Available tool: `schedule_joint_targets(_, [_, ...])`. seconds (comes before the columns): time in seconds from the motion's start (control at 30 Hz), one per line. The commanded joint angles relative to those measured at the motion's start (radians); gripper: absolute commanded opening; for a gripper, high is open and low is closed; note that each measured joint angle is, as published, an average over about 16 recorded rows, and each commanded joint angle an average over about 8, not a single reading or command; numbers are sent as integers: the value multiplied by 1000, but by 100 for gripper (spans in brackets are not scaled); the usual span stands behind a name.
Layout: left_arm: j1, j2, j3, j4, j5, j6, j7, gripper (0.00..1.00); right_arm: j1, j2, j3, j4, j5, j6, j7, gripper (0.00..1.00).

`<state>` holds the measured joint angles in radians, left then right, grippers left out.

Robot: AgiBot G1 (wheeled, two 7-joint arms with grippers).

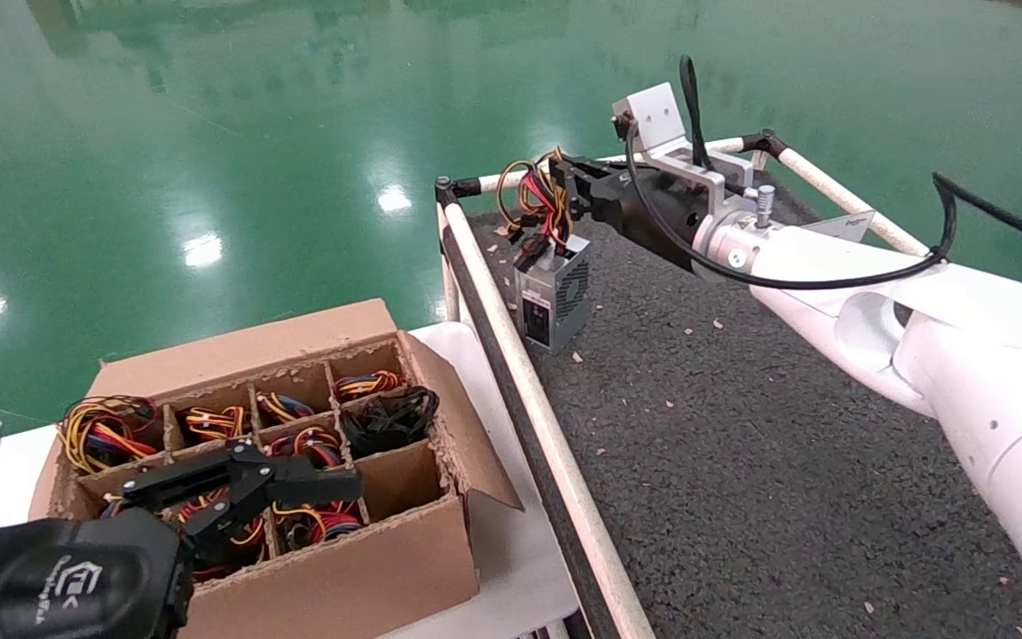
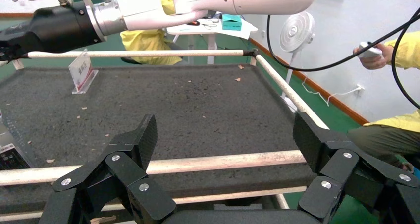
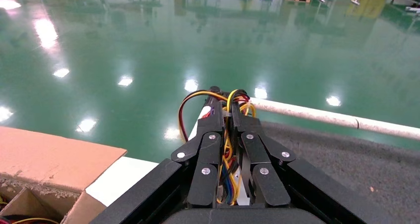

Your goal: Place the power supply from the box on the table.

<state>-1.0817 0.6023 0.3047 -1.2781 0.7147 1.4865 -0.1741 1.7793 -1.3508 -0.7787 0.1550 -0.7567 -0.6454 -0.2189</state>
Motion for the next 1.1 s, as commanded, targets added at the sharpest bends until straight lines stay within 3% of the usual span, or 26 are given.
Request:
schedule_joint_targets(0.03, [0, 0, 0, 0, 0, 0, 0, 100, 1, 0, -3, -6, 1, -1, 0, 100])
schedule_joint_targets(1.1, [0, 0, 0, 0, 0, 0, 0, 100, 1, 0, -1, -4, 0, -1, -1, 100])
